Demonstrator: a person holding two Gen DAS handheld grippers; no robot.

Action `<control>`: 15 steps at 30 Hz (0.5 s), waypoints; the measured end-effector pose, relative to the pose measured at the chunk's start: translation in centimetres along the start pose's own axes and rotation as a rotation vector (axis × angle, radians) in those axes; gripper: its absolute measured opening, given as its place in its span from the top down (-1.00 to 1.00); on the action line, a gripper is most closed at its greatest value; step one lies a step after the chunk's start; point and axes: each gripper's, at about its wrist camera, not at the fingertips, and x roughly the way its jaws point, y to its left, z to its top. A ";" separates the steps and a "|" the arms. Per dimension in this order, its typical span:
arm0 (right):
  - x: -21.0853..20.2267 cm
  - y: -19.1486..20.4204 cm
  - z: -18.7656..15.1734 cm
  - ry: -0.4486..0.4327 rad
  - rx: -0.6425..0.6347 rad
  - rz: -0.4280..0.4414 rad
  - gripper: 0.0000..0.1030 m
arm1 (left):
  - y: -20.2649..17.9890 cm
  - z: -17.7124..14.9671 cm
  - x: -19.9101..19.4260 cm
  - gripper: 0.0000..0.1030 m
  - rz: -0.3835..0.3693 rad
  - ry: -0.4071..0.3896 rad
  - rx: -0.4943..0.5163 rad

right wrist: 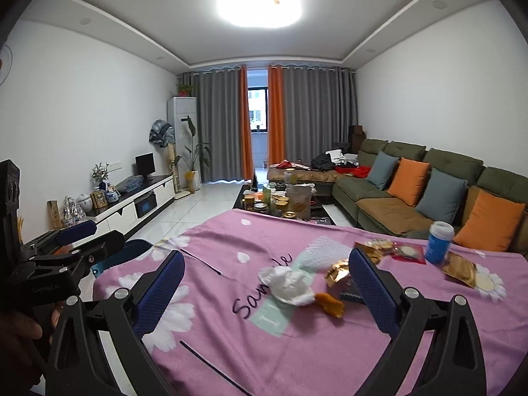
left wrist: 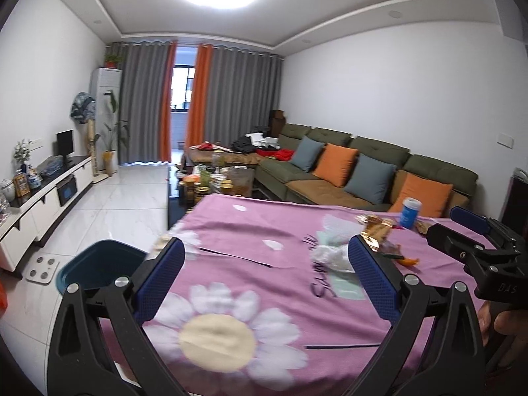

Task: Collect trash
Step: 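Move both tools back over the table toward the remaining tissue and wrappers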

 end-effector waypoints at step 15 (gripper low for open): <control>-6.2 -3.3 -3.6 0.002 0.037 -0.154 -0.86 | -5.0 -2.5 -0.4 -0.90 -0.131 0.027 0.056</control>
